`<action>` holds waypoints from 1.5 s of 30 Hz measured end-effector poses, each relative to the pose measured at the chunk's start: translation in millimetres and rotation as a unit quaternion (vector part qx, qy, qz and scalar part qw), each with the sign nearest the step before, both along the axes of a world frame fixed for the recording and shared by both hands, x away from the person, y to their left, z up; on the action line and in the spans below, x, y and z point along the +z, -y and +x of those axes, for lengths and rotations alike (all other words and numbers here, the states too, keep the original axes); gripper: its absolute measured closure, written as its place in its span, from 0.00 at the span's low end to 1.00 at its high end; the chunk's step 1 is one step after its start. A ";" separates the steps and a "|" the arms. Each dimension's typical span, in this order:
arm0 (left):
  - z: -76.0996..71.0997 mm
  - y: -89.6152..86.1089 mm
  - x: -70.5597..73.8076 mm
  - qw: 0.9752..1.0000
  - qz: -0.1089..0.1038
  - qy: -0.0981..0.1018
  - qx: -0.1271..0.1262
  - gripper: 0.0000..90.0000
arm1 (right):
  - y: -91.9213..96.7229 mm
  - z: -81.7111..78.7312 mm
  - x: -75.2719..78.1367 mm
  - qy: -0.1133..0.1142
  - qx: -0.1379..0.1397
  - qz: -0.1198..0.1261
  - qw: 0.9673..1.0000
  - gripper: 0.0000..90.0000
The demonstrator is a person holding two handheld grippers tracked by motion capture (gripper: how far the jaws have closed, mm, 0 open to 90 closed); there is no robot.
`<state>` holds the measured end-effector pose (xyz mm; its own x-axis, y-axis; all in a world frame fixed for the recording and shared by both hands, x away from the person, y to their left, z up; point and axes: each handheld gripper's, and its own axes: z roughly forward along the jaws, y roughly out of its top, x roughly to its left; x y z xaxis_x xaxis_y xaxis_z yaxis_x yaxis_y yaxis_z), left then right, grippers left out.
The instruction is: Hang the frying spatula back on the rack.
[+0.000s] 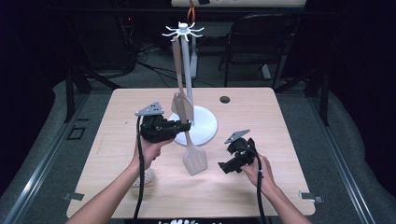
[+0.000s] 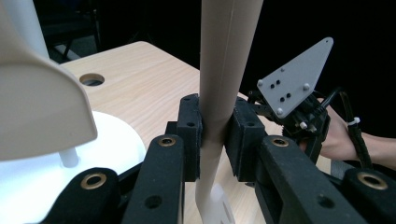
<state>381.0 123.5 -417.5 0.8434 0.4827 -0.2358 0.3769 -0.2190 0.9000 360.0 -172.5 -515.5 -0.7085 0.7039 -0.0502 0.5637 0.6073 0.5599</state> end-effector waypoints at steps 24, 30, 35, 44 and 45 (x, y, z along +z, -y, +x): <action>46.2 14.3 42.6 0.999 0.027 0.018 -0.008 0.86 | 0.9 0.8 -1.7 -0.006 0.004 -0.010 1.000 0.00; 55.7 19.3 53.1 0.999 0.036 0.024 -0.007 0.86 | 0.5 0.7 -1.4 -0.011 0.006 -0.010 1.000 0.00; 62.5 22.7 59.6 0.999 0.045 0.028 -0.004 0.86 | 0.3 0.9 -2.6 -0.011 0.003 -0.006 1.000 0.00; 75.1 23.7 65.2 0.998 0.057 0.029 0.001 0.86 | 0.6 1.4 -2.5 -0.013 0.006 -0.008 1.000 0.00; 76.9 23.3 65.9 0.998 0.061 0.029 0.001 0.86 | 0.6 1.5 -2.4 -0.014 0.007 -0.010 1.000 0.00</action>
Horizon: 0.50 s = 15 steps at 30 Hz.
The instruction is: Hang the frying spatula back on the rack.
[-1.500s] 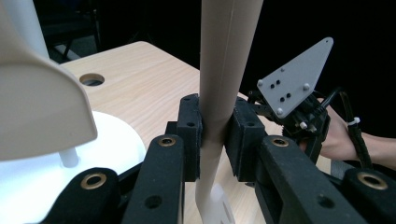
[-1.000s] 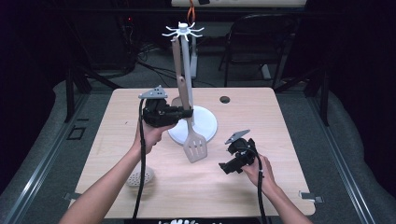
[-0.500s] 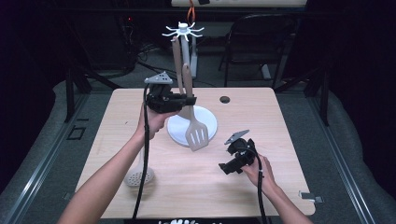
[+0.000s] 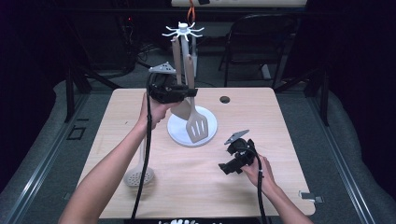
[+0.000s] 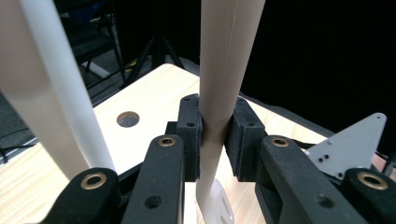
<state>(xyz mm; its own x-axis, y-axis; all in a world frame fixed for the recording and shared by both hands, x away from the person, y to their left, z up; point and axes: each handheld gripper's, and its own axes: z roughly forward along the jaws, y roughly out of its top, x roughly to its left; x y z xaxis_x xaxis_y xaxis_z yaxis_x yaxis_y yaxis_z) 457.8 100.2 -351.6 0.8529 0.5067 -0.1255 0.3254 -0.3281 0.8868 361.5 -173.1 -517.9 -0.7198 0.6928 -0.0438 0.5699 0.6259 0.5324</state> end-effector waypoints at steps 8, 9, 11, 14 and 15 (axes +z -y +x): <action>9.6 -2.4 8.2 1.000 0.005 0.005 0.010 0.86 | -0.2 0.3 -0.4 -0.002 -0.001 0.001 1.000 0.00; 9.6 -2.4 8.2 1.000 0.005 0.005 0.010 0.86 | -0.2 0.4 -0.5 -0.003 -0.001 0.001 1.000 0.00; 12.4 -1.7 11.1 1.000 0.007 0.007 0.012 0.86 | -0.5 0.6 -1.2 -0.004 -0.001 0.002 1.000 0.00; 14.1 -0.1 14.3 1.000 0.013 0.010 0.012 0.86 | -1.1 0.7 -1.9 -0.003 -0.002 0.005 1.000 0.00; 14.6 0.6 15.2 1.000 0.014 0.013 0.011 0.86 | -1.1 0.7 -1.9 -0.003 -0.001 0.005 1.000 0.00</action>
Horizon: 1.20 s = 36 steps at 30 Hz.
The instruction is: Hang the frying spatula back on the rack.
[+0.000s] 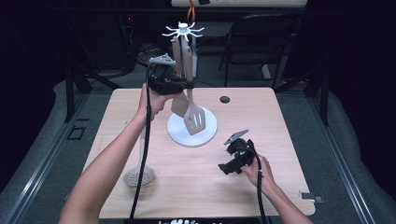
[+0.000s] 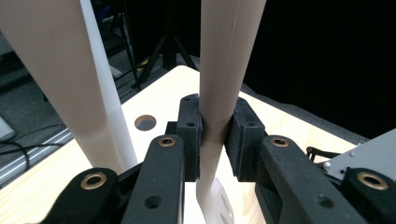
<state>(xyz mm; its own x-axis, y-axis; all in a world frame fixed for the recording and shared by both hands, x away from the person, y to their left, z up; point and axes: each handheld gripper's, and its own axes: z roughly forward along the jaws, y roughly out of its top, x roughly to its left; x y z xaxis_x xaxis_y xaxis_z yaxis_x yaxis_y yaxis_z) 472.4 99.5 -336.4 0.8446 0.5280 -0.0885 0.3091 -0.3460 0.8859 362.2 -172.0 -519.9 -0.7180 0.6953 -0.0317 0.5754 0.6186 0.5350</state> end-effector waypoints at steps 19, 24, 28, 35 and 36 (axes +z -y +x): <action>6.9 3.8 14.6 1.000 0.005 0.010 0.000 0.86 | -1.2 -0.5 0.1 -0.005 0.006 -0.007 1.000 0.01; 10.1 1.3 16.7 1.000 -0.002 0.004 0.002 0.86 | -1.6 -0.6 -0.4 -0.005 0.005 -0.006 1.000 0.01; 12.9 0.3 17.3 1.000 -0.004 -0.001 0.004 0.86 | -1.7 -0.5 -0.7 -0.007 0.010 -0.008 1.000 0.01; 17.9 -0.1 15.6 1.000 -0.005 -0.006 0.007 0.86 | -2.4 -0.8 -1.2 -0.004 0.012 -0.007 1.000 0.01; 17.9 -0.1 15.6 1.000 -0.005 -0.006 0.007 0.86 | -2.2 -0.8 -1.0 -0.005 0.012 -0.008 1.000 0.01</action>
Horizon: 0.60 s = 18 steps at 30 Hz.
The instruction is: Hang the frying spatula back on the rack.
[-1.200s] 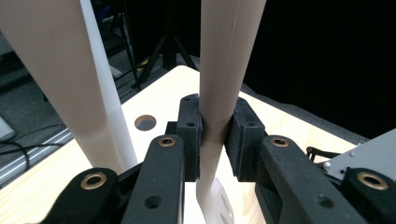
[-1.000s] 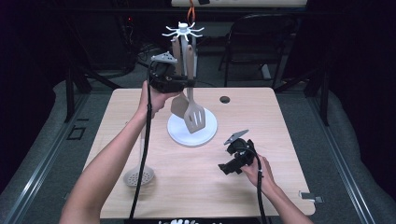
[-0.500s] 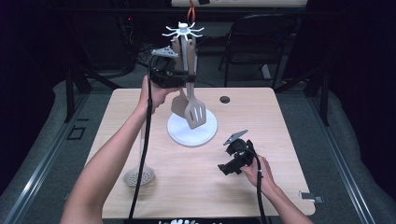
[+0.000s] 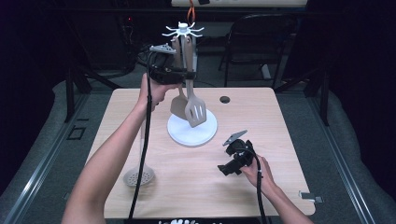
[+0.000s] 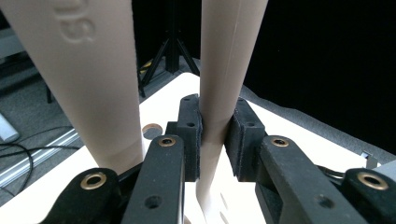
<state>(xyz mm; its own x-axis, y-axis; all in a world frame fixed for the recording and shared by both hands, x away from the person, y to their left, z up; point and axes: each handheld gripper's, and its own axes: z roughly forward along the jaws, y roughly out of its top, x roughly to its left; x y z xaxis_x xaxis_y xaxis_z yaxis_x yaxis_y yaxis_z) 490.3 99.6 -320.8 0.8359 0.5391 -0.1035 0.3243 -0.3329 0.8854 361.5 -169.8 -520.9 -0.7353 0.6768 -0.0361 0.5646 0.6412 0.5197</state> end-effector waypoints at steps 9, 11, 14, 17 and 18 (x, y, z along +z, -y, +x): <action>5.0 -0.9 -3.4 1.000 -0.001 -0.005 0.011 0.86 | -0.1 0.3 -0.8 -0.002 -0.001 -0.003 1.000 0.02; 5.2 -1.3 -3.4 1.000 0.002 -0.003 0.014 0.86 | 0.0 0.3 -0.9 -0.002 -0.001 -0.003 1.000 0.02; 4.9 -1.1 -4.1 1.000 0.004 0.001 0.022 0.85 | -0.2 0.4 -1.3 -0.004 -0.001 -0.007 1.000 0.02; 5.3 -1.4 -4.9 1.000 0.005 0.003 0.030 0.85 | -0.4 0.2 -1.1 -0.008 0.002 -0.014 1.000 0.02; 5.1 -1.5 -5.3 1.000 0.006 0.003 0.031 0.85 | -0.5 0.3 -1.5 -0.006 0.003 -0.013 1.000 0.02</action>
<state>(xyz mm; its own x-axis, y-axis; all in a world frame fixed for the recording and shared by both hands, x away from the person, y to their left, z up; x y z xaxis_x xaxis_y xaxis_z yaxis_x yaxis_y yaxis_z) 495.5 101.2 -326.1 0.8015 0.5908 -0.0926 0.3397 -0.3223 0.8836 361.8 -169.3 -522.4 -0.7399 0.6712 -0.0446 0.5666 0.6576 0.4965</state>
